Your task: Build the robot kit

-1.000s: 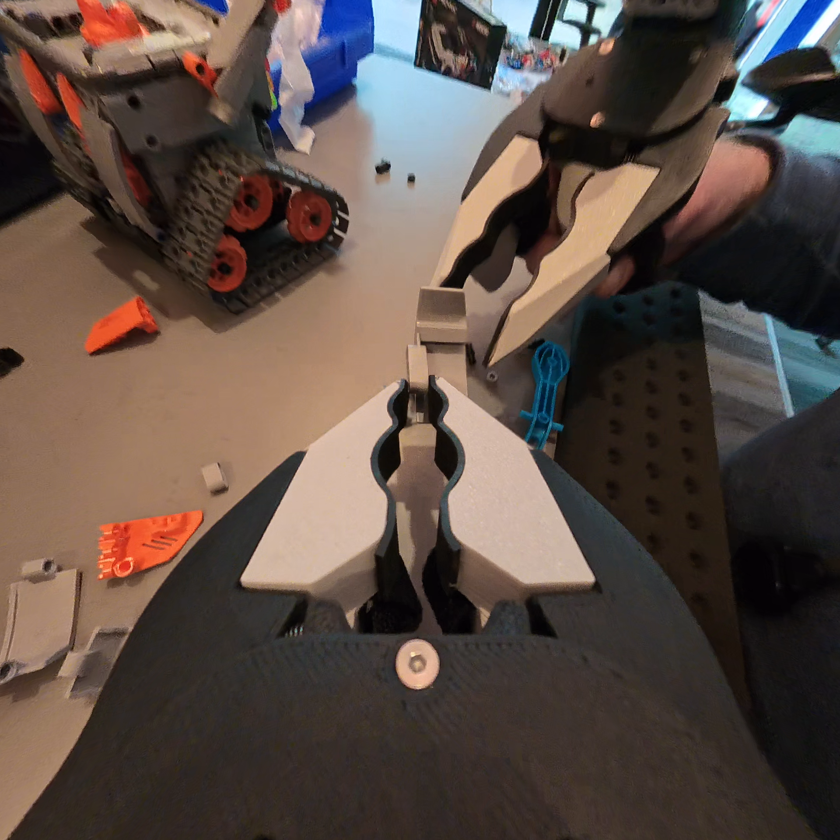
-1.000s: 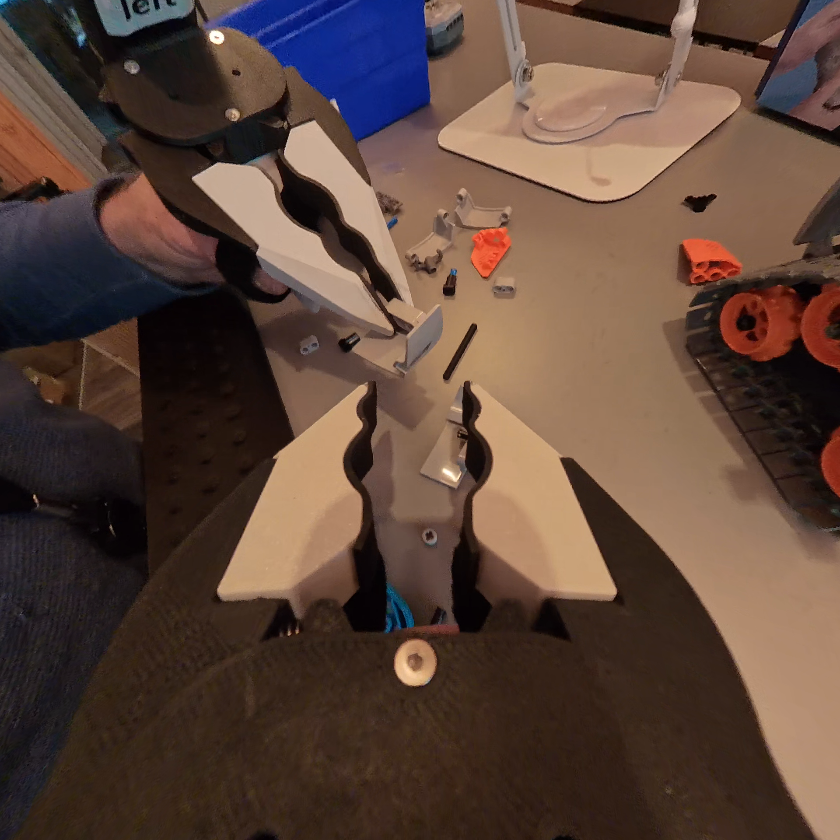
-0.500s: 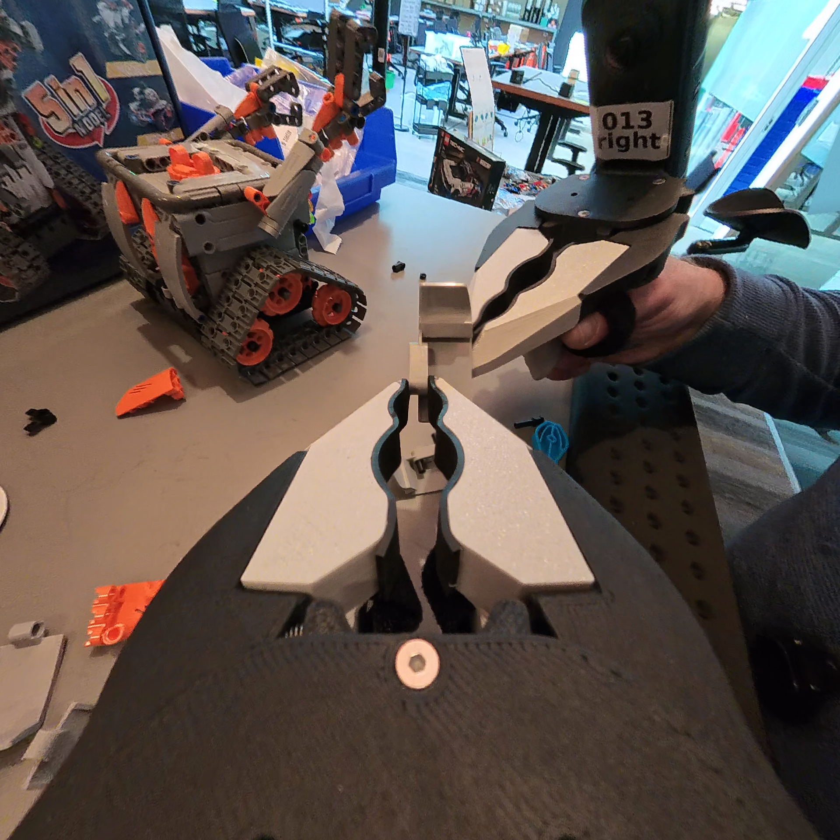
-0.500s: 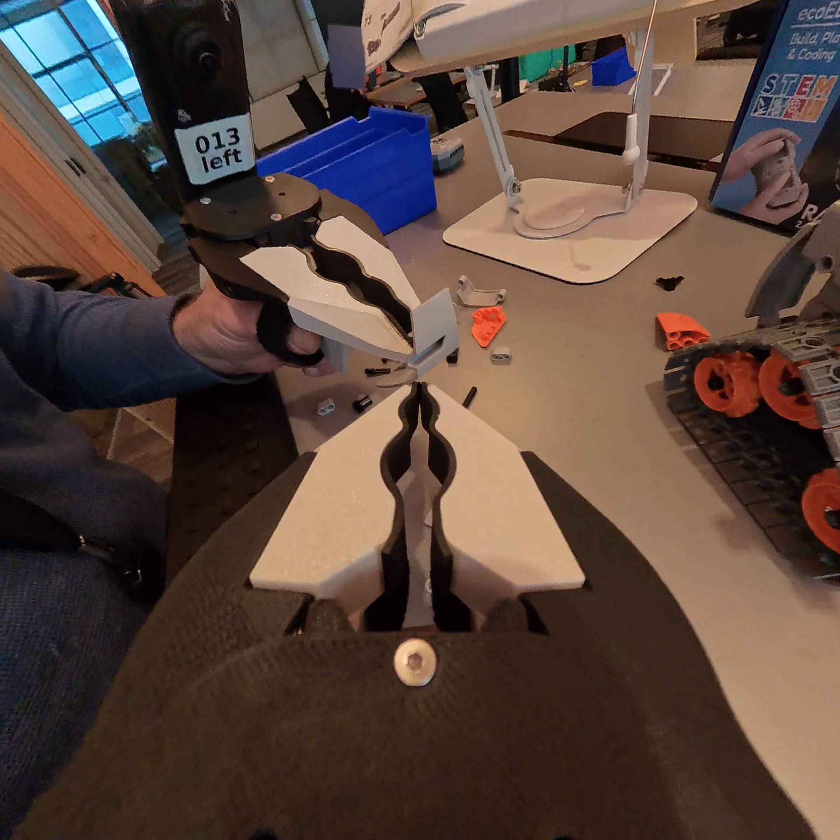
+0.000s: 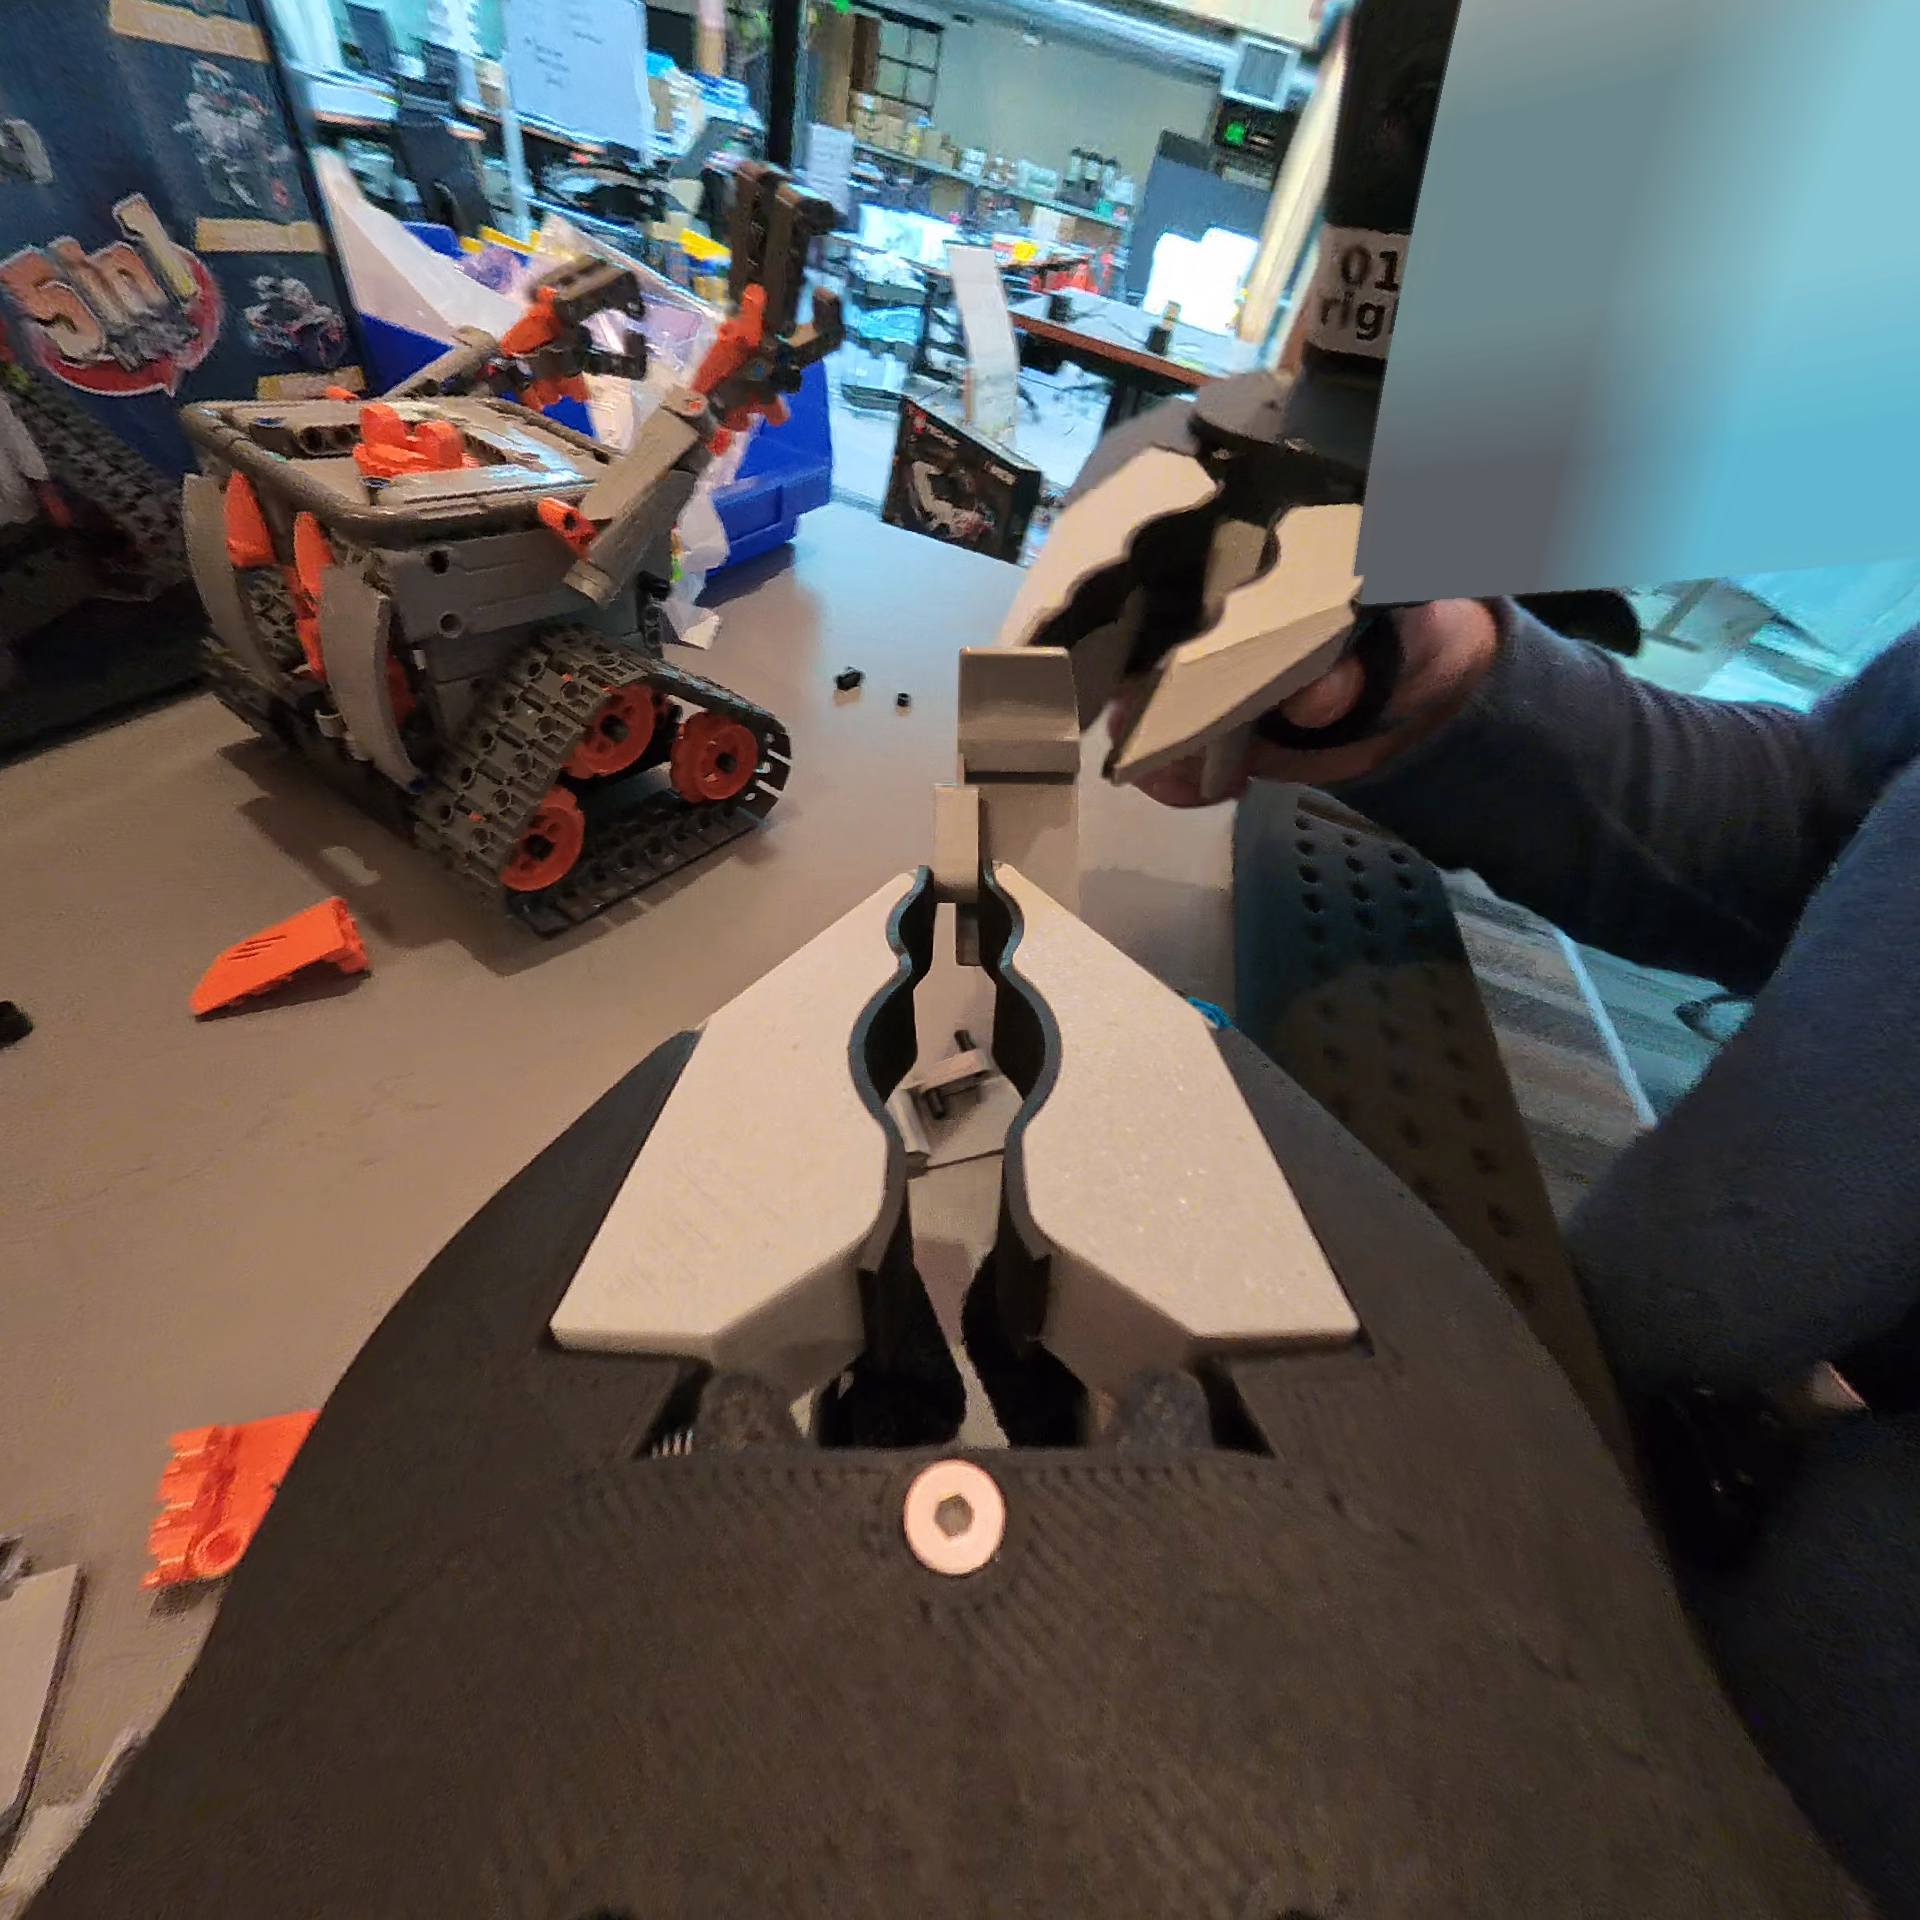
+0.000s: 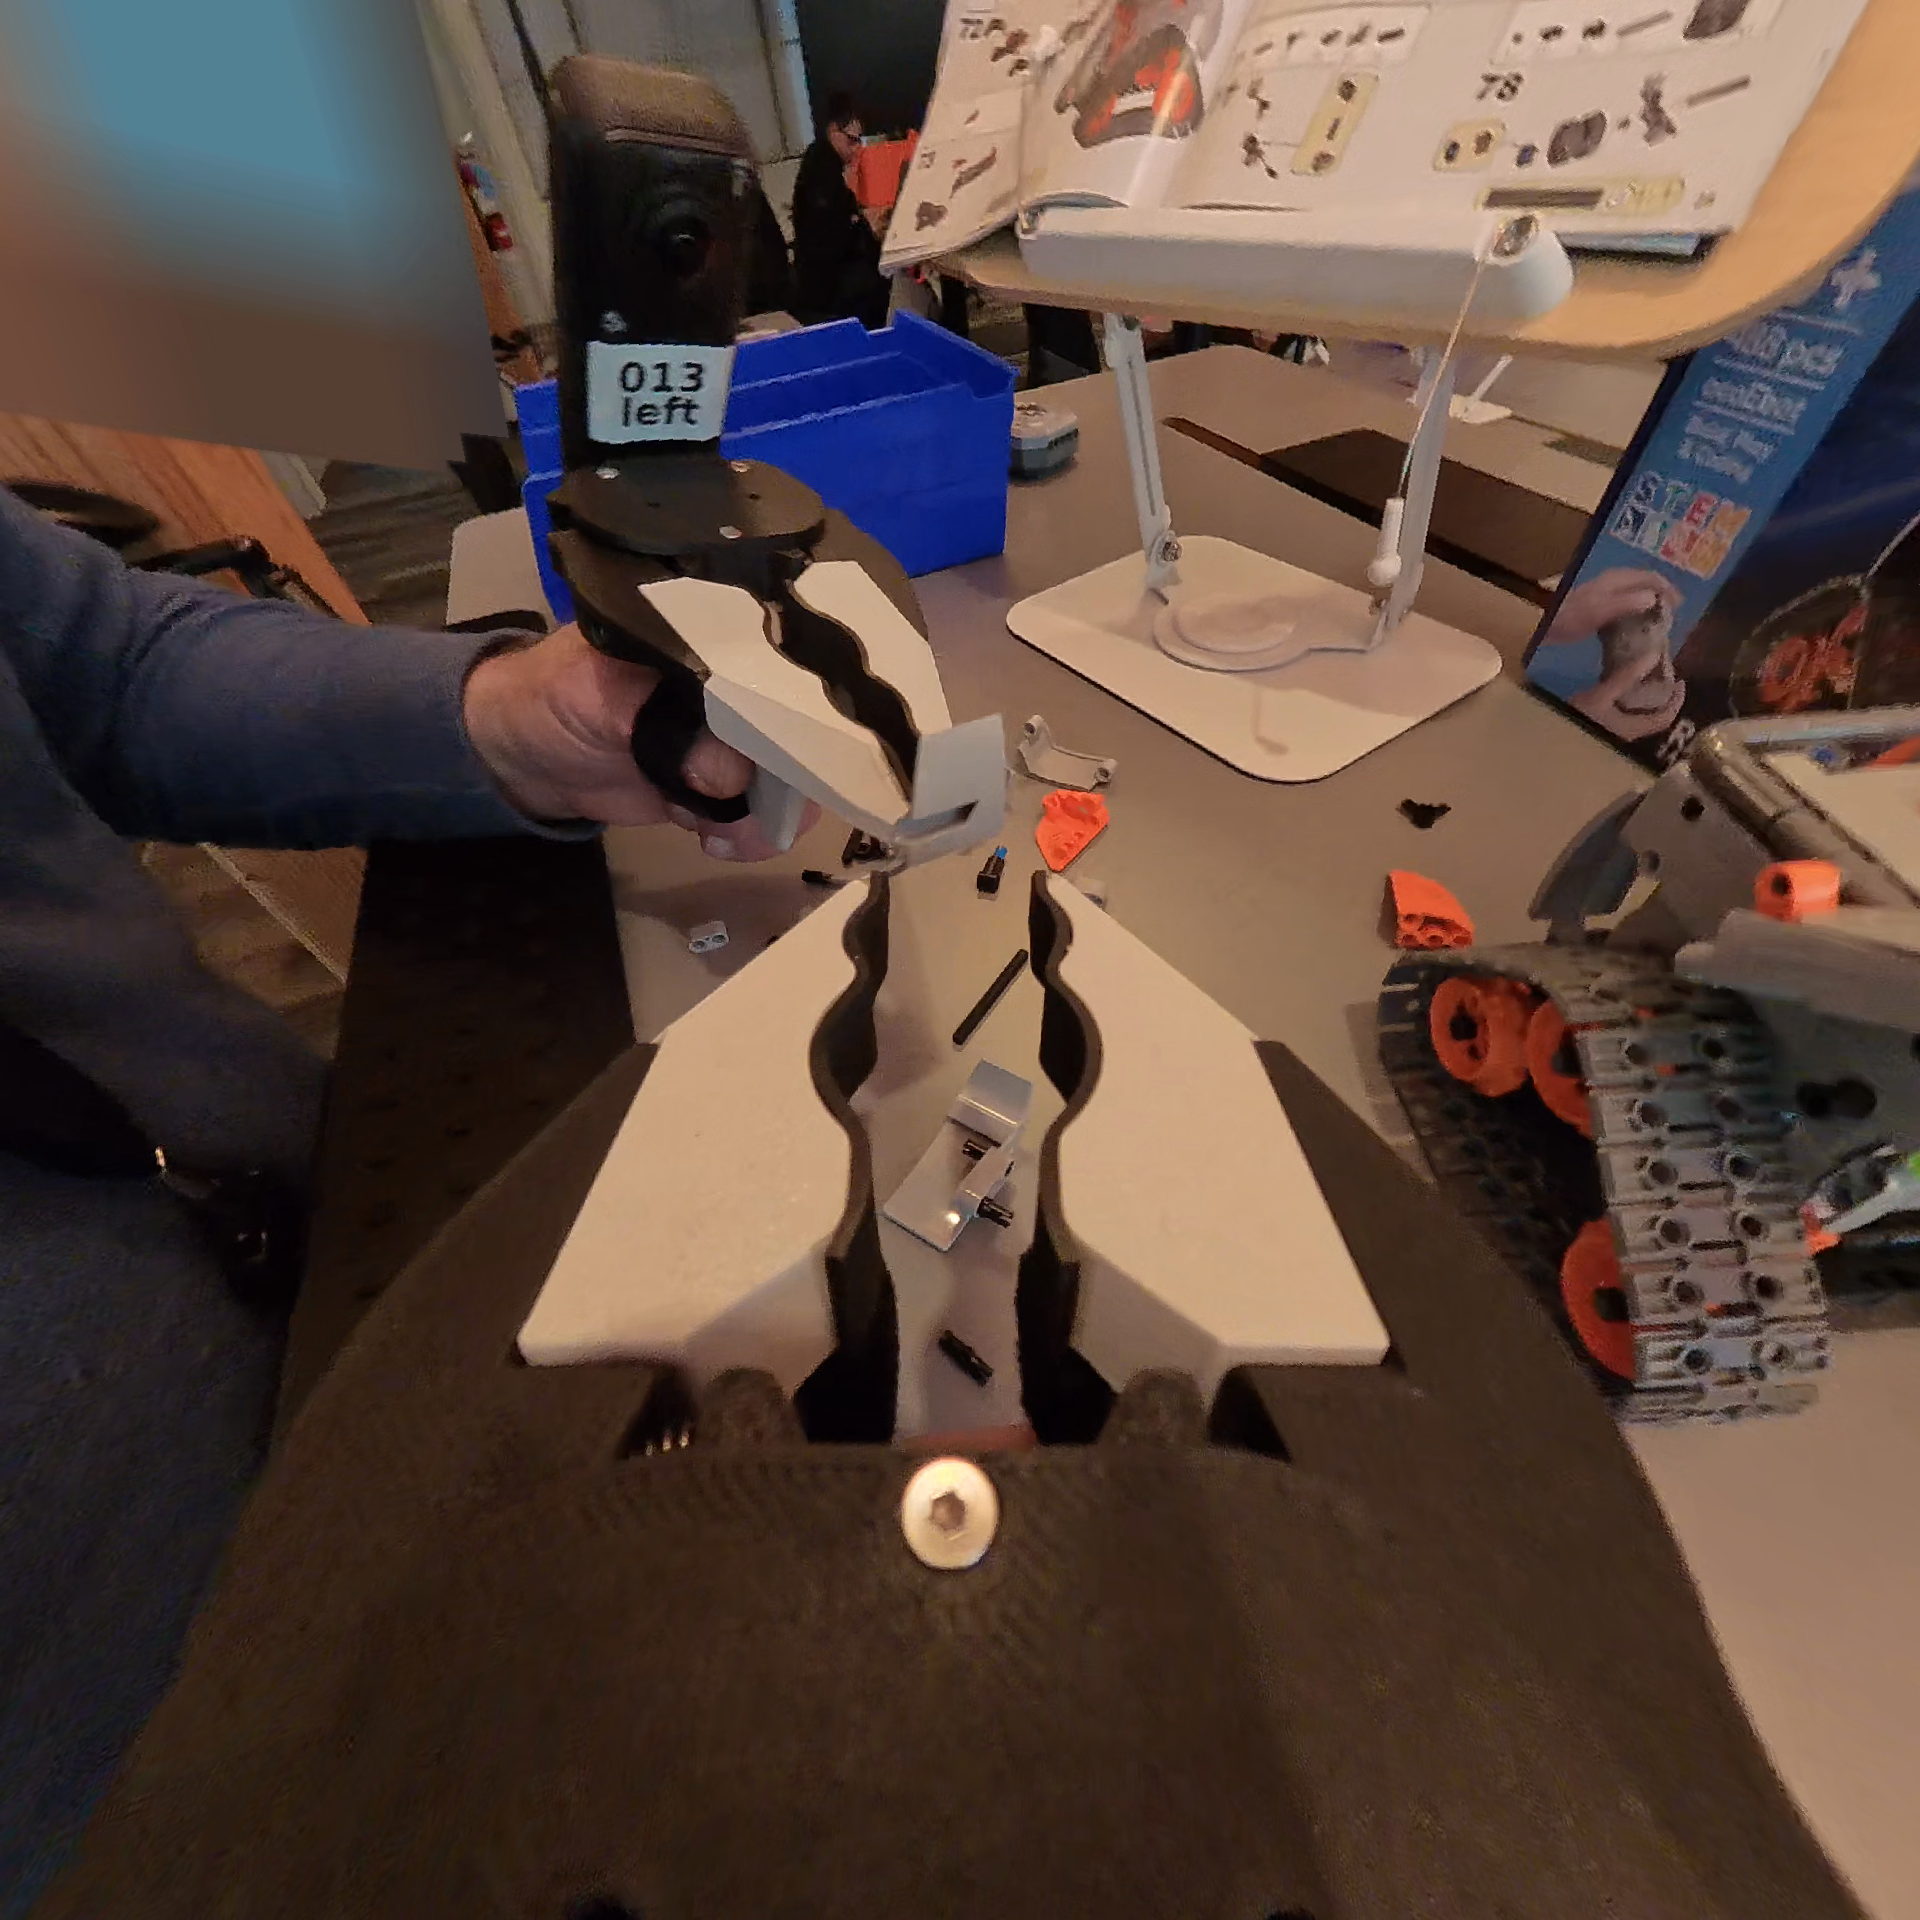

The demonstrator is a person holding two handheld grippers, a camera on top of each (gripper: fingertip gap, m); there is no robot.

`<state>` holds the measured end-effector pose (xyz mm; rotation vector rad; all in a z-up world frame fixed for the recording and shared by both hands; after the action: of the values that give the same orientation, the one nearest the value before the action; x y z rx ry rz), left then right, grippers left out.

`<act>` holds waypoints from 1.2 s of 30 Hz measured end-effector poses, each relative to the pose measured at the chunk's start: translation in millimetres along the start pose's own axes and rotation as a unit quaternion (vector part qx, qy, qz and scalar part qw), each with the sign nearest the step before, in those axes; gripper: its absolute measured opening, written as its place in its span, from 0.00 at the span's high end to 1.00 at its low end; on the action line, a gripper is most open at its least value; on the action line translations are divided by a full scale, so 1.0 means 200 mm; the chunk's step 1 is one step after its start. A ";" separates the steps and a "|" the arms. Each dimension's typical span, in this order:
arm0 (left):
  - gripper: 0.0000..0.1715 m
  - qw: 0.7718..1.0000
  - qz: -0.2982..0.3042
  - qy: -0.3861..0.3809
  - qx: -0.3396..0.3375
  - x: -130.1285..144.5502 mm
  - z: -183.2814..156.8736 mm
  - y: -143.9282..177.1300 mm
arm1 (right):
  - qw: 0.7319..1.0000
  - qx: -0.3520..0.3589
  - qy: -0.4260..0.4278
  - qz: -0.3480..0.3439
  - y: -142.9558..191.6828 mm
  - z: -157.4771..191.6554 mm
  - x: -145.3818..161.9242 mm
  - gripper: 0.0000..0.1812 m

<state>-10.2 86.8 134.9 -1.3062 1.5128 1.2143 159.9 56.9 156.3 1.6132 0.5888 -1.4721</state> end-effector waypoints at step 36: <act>0.86 0.966 0.245 -0.047 0.064 0.15 0.09 -0.11 | 0.978 -0.078 0.059 0.185 0.11 -0.25 0.26 0.87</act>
<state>5.1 96.3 97.6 -0.7965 1.8730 1.4275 216.1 77.3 109.8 1.5928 0.4293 -1.0368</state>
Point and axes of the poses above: each gripper's, where its closed fingertips meet, y back along the fingers, x out of its underside, z = x × y across the jaws, the point moved 8 cm from there along y, back along the fingers, and after that the axes turned 8 degrees about x, right-handed, at the moved point
